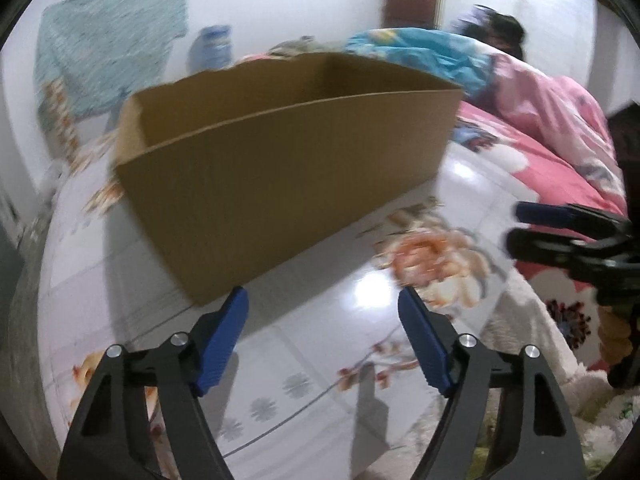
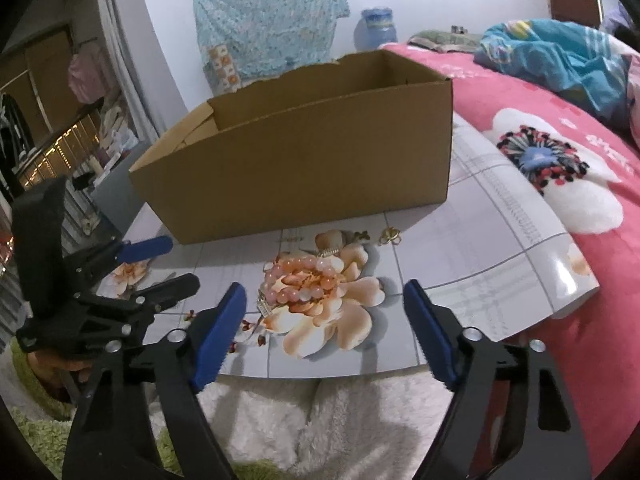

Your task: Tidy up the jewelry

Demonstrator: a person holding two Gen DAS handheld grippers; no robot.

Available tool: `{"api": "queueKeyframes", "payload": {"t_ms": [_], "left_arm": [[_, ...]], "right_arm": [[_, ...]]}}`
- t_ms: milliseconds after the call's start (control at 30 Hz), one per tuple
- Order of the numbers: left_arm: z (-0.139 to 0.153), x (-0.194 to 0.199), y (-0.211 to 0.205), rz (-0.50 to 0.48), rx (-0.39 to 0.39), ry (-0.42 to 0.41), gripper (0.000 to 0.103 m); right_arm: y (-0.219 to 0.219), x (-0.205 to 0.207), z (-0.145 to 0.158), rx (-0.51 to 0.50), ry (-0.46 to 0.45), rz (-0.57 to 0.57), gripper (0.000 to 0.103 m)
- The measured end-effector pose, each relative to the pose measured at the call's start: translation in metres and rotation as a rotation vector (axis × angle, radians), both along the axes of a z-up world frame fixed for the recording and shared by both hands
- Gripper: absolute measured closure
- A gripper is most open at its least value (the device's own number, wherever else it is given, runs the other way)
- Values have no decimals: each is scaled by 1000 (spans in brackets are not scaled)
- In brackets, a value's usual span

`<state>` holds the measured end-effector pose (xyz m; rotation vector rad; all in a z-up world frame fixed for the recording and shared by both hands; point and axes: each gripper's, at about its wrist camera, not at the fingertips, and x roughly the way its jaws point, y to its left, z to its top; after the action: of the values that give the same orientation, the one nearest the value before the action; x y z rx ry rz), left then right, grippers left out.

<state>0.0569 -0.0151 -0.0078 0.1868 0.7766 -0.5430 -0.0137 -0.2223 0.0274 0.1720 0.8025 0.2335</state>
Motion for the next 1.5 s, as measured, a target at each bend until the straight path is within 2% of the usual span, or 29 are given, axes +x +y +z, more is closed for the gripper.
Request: {"api": "queueKeyframes", "payload": {"t_ms": [100, 300, 500, 600, 800, 933, 1033, 1067, 1167, 1333, 1500], "left_arm": [[0, -5, -18, -67, 23, -22, 34], [-3, -7, -46, -172, 36, -12, 52], [-9, -10, -80, -283, 105, -18, 69], [-15, -5, -91, -301, 134, -3, 77], [-24, 8, -103, -307, 203, 28, 80], [-23, 12, -108, -323, 213, 40, 83], [-23, 16, -113, -331, 206, 63, 93], [-23, 17, -114, -329, 203, 69, 94], [-17, 20, -113, -321, 163, 73, 94], [10, 33, -93, -254, 14, 68, 94], [42, 42, -55, -173, -144, 74, 94]], "right_arm": [[-1, 5, -4, 9, 18, 5, 38], [-6, 13, -9, 23, 40, 2, 49], [-18, 19, -17, 65, 72, -29, 59], [-24, 19, -19, 81, 77, -40, 60], [-37, 18, -22, 104, 72, -52, 60], [-40, 17, -23, 121, 70, -55, 60], [-44, 15, -23, 135, 64, -57, 60], [-45, 15, -23, 138, 63, -58, 60], [-48, 11, -21, 148, 55, -63, 60], [-49, 7, -16, 149, 43, -74, 60], [-48, 5, -13, 146, 37, -73, 60]]}}
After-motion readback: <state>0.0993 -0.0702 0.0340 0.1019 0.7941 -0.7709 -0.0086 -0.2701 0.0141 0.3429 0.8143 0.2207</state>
